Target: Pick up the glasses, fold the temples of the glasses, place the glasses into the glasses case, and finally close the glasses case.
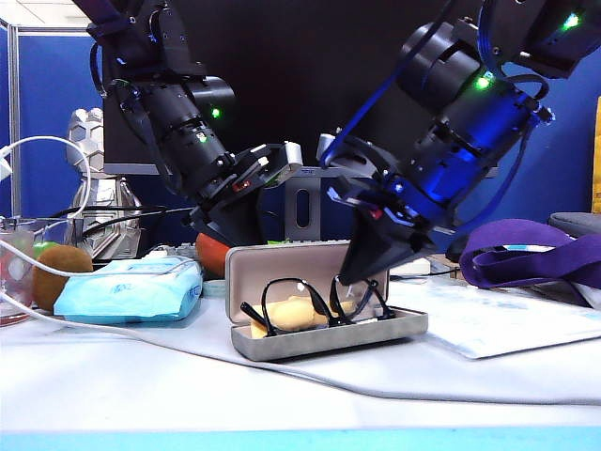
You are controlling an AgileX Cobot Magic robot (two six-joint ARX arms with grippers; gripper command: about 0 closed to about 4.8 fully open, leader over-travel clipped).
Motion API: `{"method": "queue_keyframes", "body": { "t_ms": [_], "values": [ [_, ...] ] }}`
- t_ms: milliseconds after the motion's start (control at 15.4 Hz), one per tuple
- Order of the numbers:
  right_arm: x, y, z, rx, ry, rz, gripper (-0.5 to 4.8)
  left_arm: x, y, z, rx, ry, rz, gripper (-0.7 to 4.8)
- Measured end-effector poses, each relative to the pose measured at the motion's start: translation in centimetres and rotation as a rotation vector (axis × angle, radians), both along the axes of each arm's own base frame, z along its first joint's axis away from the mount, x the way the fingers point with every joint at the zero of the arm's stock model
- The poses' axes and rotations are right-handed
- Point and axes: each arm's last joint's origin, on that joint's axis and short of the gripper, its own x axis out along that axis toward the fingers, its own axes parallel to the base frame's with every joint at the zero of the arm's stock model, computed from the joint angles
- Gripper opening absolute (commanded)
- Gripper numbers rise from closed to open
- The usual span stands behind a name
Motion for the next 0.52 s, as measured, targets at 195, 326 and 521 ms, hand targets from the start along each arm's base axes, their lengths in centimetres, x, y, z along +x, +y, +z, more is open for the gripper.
{"method": "queue_keyframes", "body": {
  "t_ms": [195,326,521],
  "values": [
    [0.15,0.09,0.17,0.013,-0.022,0.000,-0.05,-0.01,-0.01,0.00,0.000,0.000,0.000,-0.05],
    [0.16,0.09,0.18,0.013,-0.023,0.000,-0.05,-0.01,-0.02,0.00,-0.003,0.002,-0.001,-0.05],
    [0.42,0.25,0.44,0.035,-0.060,0.001,-0.05,-0.05,-0.08,0.02,-0.020,0.012,-0.006,-0.05]
  ]
}}
